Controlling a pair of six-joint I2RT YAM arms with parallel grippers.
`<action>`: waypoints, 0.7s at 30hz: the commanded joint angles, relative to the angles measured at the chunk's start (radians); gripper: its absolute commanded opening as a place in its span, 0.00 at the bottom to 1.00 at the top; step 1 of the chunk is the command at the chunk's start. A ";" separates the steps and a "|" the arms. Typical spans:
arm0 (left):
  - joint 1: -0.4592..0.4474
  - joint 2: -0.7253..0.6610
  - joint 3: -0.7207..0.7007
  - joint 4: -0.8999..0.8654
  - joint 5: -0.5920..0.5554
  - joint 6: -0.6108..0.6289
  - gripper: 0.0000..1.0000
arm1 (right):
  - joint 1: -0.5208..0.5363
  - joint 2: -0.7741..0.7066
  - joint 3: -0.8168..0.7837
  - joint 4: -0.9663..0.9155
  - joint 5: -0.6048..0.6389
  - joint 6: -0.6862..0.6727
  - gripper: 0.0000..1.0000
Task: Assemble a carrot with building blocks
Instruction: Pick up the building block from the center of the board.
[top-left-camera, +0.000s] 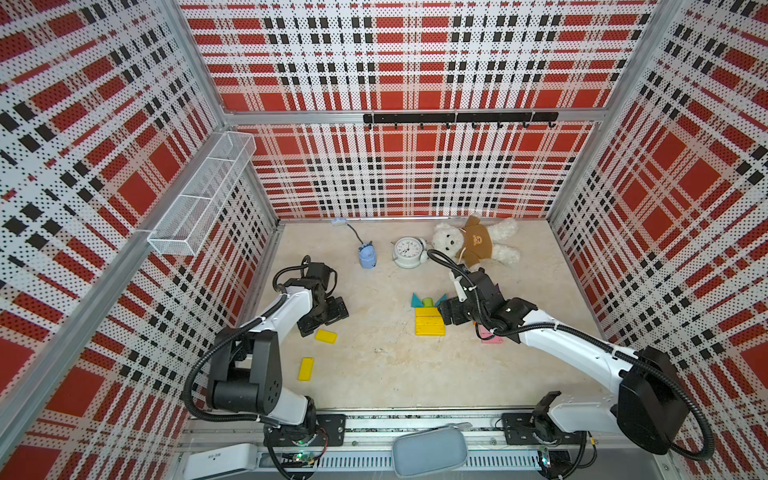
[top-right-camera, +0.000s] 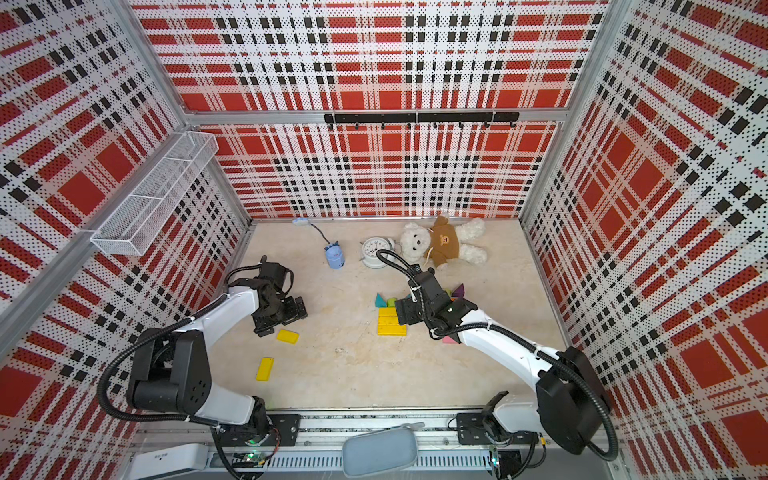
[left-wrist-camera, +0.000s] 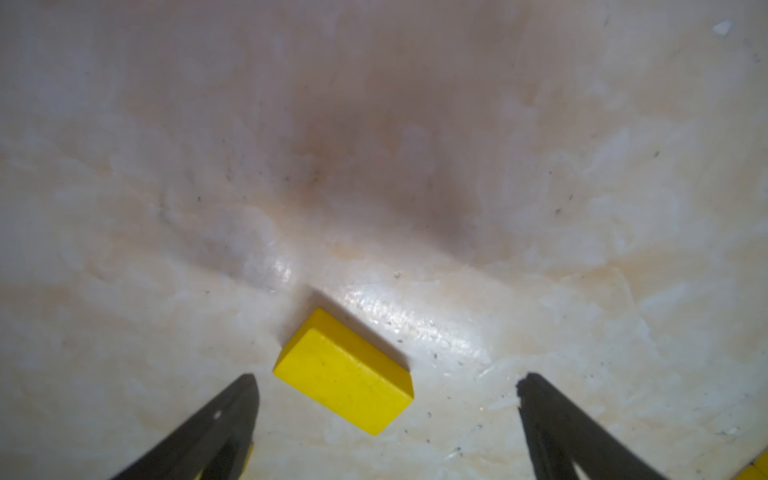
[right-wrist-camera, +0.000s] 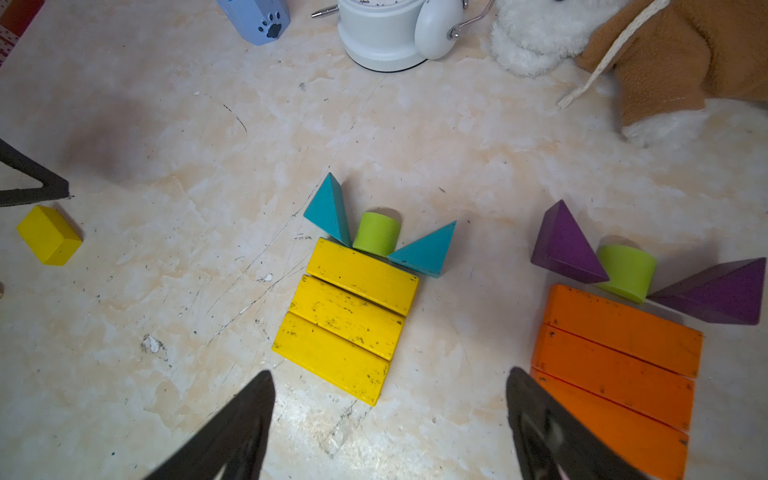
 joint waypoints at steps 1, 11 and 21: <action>0.010 0.039 0.020 0.015 0.015 0.070 0.99 | -0.001 -0.033 -0.016 0.041 0.010 -0.005 0.89; -0.069 0.040 -0.006 0.029 0.059 0.009 0.99 | -0.002 -0.045 -0.024 0.049 0.030 -0.005 0.89; -0.154 -0.042 -0.084 0.062 0.060 -0.105 0.99 | -0.002 -0.039 -0.017 0.039 0.030 -0.003 0.88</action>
